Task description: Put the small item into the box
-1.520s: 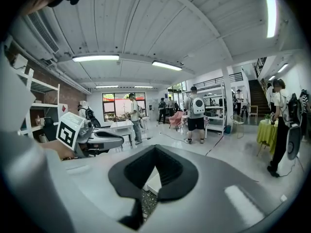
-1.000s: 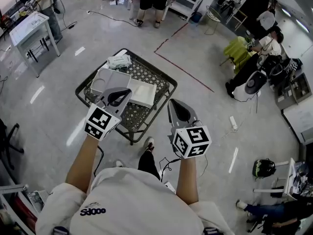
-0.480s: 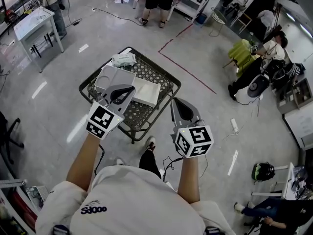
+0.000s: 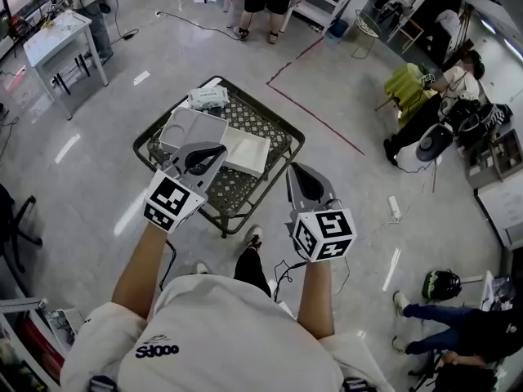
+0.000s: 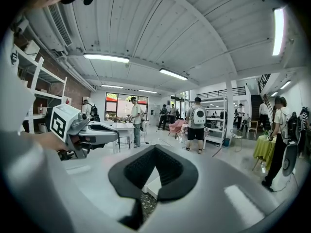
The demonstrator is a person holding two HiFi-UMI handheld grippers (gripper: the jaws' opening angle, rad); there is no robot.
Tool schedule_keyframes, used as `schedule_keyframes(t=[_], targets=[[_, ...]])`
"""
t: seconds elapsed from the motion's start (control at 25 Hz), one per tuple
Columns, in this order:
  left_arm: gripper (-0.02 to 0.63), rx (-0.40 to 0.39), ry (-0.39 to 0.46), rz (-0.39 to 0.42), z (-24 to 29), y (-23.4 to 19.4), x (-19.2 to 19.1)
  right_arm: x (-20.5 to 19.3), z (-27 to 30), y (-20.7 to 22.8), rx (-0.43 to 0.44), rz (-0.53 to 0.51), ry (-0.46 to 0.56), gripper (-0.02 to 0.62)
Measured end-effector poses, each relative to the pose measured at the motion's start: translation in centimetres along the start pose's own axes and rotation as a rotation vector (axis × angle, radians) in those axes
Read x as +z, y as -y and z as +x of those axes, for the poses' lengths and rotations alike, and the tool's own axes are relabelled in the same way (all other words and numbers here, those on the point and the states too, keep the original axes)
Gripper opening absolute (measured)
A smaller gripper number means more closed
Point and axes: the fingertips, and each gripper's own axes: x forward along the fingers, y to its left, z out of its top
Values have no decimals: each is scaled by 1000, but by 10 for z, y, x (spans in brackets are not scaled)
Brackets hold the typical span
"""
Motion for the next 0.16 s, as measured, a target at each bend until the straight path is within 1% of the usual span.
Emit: schedule_keyframes(t=[0.16], targets=[[6,3,-13,-1,1,-1,-4,-2,3,-1,7,-7,-7,9]])
